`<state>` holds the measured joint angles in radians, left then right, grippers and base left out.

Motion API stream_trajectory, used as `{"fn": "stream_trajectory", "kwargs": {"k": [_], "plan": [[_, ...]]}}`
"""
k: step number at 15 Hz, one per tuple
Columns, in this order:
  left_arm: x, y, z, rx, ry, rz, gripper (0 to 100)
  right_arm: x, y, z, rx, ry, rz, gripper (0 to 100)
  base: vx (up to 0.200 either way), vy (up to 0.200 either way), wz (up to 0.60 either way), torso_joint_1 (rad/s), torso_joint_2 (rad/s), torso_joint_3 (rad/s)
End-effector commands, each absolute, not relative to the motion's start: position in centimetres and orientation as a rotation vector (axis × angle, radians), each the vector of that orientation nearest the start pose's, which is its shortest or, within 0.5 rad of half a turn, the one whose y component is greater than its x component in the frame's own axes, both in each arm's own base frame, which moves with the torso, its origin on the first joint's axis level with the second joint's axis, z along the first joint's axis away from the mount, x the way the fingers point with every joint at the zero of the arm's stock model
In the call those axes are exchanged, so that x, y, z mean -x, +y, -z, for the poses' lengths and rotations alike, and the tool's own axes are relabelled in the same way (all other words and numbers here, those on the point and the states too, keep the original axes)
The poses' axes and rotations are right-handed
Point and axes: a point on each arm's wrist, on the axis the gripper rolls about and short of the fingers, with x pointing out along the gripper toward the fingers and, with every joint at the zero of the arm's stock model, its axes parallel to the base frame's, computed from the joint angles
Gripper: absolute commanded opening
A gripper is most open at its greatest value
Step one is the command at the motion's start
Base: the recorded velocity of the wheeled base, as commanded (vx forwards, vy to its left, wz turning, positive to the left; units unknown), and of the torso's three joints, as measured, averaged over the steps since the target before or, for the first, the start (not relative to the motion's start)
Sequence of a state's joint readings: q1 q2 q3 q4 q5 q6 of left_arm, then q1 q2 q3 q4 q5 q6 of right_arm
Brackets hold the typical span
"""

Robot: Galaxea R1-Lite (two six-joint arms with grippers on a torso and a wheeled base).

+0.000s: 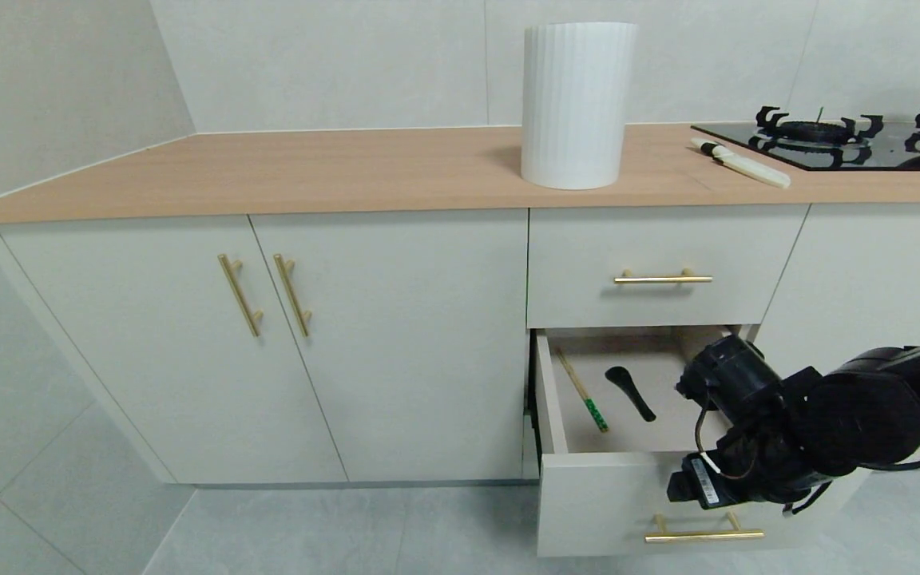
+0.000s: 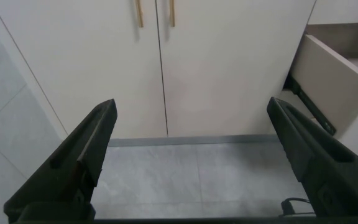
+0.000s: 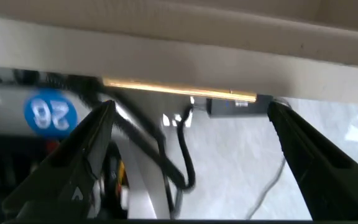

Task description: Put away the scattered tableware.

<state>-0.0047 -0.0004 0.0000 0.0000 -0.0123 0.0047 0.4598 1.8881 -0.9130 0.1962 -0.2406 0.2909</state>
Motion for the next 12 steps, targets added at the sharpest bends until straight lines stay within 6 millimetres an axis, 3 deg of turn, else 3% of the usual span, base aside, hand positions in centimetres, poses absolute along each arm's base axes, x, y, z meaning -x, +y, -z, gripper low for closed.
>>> {"fn": "stream_trajectory", "kwargs": {"k": [1, 8, 12], "plan": [[2.3, 0.0, -7.5, -0.005, 0.000, 0.017, 100, -27.9, 12.8, -8.5, 0.127, 1.086, -0.023, 100, 0.000, 0.000, 0.00, 0.000, 0.00, 0.000], [2.3, 0.0, -7.5, -0.005, 0.000, 0.018, 100, -29.9, 13.5, -7.7, 0.056, 0.907, -0.037, 100, 0.000, 0.000, 0.00, 0.000, 0.00, 0.000], [2.3, 0.0, -7.5, -0.005, 0.000, 0.017, 100, -30.6, 13.9, -5.5, 0.000, 0.755, -0.065, 100, 0.000, 0.000, 0.00, 0.000, 0.00, 0.000]]}}
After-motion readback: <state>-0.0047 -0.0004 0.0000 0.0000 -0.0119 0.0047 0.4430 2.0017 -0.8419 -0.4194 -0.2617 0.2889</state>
